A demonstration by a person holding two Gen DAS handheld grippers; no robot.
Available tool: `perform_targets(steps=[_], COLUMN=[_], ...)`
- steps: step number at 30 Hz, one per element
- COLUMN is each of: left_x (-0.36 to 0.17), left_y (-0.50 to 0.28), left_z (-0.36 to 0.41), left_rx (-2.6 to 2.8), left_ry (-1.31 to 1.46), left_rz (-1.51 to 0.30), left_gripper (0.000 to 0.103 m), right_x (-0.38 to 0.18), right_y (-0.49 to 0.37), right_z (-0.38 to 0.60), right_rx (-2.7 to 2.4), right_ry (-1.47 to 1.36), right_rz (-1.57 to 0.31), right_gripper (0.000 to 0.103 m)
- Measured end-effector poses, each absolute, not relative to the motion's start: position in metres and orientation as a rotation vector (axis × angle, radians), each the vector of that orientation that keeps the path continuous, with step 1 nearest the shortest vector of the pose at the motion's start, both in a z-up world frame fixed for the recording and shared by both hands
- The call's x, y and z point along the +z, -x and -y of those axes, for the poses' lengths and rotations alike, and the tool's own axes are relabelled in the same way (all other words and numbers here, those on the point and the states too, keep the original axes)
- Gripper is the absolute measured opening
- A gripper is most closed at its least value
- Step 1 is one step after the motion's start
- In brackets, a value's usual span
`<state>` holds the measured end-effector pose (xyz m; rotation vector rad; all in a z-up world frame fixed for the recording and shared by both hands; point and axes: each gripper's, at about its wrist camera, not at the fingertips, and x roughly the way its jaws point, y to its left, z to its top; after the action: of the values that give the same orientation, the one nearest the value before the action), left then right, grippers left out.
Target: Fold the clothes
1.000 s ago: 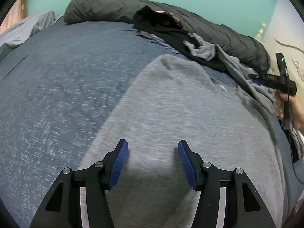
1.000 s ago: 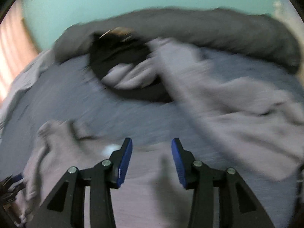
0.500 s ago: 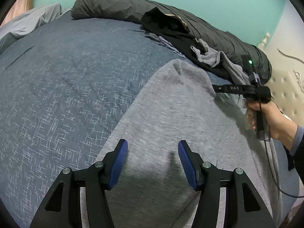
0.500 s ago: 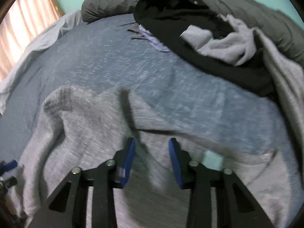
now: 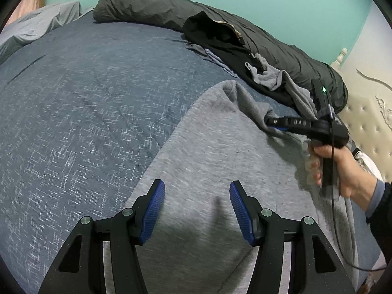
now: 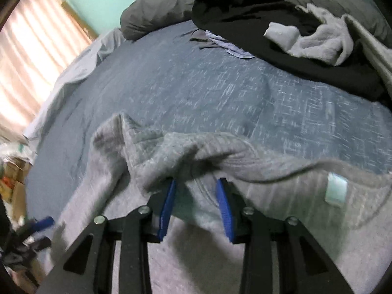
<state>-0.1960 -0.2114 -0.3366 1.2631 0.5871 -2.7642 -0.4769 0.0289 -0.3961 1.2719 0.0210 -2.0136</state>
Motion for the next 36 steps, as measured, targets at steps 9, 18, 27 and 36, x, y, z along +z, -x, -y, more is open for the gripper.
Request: perform_targets(steps=[9, 18, 27, 36], left_x=[-0.335, -0.336, -0.338, -0.339], left_y=[0.196, 0.197, 0.197, 0.197], left_z=[0.206, 0.209, 0.208, 0.207], left_rx=[-2.778, -2.770, -2.771, -2.772], left_ry=[-1.264, -1.262, -1.272, -1.273], left_rz=[-0.583, -0.595, -0.595, -0.597], left_gripper=[0.059, 0.059, 0.059, 0.059], right_x=[-0.396, -0.403, -0.386, -0.413], right_y=[0.483, 0.511, 0.515, 0.523], right_z=[-0.055, -0.056, -0.061, -0.069], right_rx=[-2.160, -2.131, -2.179, -2.154], right_ry=[-1.246, -1.250, -1.191, -1.359], right_rz=[0.143, 0.367, 0.365, 0.514], right_gripper=[0.035, 0.034, 0.000, 0.040])
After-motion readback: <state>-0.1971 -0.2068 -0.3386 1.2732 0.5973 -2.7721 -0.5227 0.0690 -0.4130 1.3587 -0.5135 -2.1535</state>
